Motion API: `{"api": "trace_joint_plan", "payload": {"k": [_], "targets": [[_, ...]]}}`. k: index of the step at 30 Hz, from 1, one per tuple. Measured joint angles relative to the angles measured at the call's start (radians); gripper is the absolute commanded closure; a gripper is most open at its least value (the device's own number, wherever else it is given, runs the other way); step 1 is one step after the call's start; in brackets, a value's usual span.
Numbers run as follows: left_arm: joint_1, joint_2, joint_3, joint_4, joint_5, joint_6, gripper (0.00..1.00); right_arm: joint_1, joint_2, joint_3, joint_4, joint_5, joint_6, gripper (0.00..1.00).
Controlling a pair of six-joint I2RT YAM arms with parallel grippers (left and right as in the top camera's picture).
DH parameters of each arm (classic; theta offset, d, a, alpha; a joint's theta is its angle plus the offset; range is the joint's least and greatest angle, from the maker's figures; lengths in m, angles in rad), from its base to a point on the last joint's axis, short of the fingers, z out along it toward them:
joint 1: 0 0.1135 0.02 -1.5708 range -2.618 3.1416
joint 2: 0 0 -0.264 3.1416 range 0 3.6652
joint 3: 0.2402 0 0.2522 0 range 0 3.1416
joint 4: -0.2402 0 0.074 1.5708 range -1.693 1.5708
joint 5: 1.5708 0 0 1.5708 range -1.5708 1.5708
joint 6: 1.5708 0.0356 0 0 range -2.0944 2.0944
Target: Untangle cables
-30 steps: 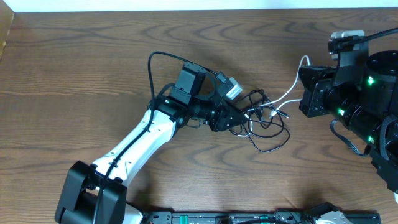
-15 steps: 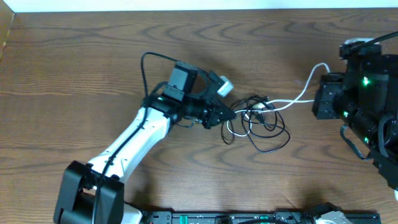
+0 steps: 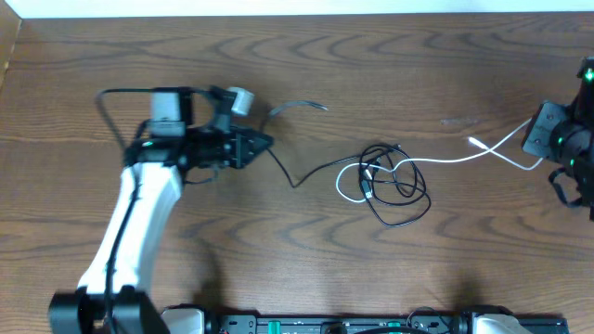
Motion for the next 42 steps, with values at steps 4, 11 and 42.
{"api": "trace_joint_plan", "payload": {"k": [4,11,42], "targets": [[0.098,-0.076,0.000,-0.027,0.001,0.001,0.92,-0.039,0.040,0.000,-0.003,-0.002,0.000,0.83],[0.148,-0.127,0.000,-0.073,0.003,0.008,0.92,-0.045,0.139,0.000,-0.021,-0.064,0.005,0.50],[0.148,-0.127,0.000,-0.134,0.088,0.061,0.92,0.164,0.478,-0.187,-0.121,-0.590,-0.647,0.18]]}}
